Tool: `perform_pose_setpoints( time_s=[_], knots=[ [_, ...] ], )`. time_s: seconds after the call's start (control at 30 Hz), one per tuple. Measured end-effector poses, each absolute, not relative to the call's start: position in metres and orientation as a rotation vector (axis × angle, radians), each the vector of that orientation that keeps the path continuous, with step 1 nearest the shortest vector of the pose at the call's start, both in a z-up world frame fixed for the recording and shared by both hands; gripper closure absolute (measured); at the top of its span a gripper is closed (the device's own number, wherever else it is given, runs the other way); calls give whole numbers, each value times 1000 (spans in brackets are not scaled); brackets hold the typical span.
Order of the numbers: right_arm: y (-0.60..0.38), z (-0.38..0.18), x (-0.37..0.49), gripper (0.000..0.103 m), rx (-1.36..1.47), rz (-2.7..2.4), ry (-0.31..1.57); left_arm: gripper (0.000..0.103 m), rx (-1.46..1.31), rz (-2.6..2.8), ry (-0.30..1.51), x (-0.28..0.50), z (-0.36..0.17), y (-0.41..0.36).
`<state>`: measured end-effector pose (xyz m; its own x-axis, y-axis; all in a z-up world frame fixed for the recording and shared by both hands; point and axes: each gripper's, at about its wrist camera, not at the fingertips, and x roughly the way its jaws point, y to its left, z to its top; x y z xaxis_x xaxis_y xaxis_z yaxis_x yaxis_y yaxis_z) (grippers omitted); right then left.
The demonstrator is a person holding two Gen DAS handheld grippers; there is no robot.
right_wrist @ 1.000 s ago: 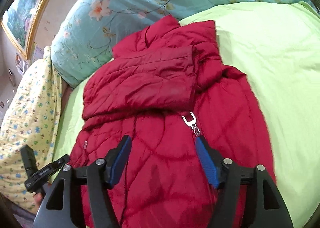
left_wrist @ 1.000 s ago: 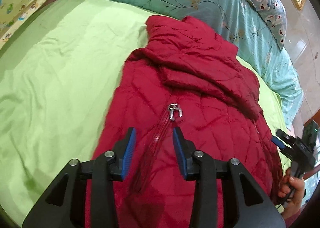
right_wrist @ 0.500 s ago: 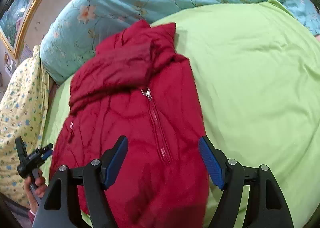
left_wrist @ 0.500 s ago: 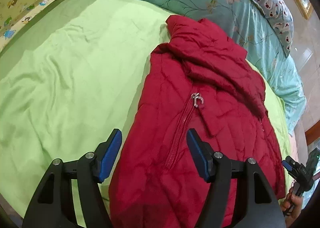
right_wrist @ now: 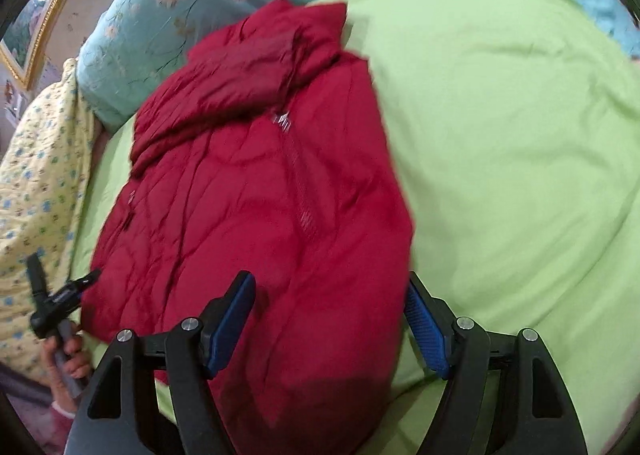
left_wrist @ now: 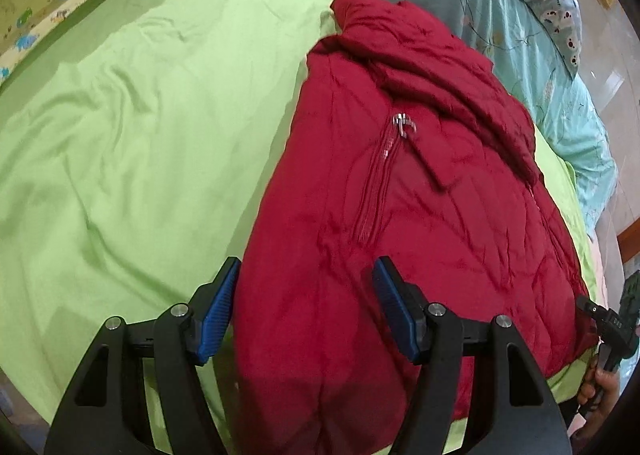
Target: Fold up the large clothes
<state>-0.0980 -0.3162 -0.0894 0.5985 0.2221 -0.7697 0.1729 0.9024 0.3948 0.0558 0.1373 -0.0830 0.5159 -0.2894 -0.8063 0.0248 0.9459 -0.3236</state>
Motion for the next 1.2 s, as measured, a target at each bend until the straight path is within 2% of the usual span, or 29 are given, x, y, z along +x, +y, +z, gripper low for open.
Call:
perform_pose_setpoints(
  time_s=[0.07,0.13,0.23,0.27,0.37,0.5,0.73,0.8,0.83,0.93,1.07,1.2],
  knots=[
    [-316,-90,-103,33,468,53,936,37,-310,-212,1018,52,-84,140],
    [-317,-89,-108,49,467,62,930,37,-322,-227,1013,47,-83,142],
    [-319,-88,-115,65,456,70,923,37,-328,-247,1012,42,-84,144],
    [-318,-87,-119,66,441,74,921,37,-328,-252,1013,41,-85,143],
    [-316,-87,-120,66,433,80,920,37,-316,-276,1032,39,-88,139],
    [-315,-90,-115,59,440,84,935,37,-280,-320,1056,38,-91,130],
    [-318,-96,-111,54,469,109,953,37,-262,-371,1064,35,-92,123],
    [-315,-96,-111,54,456,113,957,44,-263,-388,1060,35,-91,122],
    [-314,-96,-112,54,449,117,958,56,-267,-405,1059,35,-91,122],
    [-313,-94,-116,70,455,156,930,76,-281,-428,1047,33,-90,122],
    [-314,-87,-124,76,496,223,858,85,-273,-425,981,25,-78,123],
    [-315,-79,-135,78,545,298,785,87,-226,-405,921,9,-63,120]
  ],
)
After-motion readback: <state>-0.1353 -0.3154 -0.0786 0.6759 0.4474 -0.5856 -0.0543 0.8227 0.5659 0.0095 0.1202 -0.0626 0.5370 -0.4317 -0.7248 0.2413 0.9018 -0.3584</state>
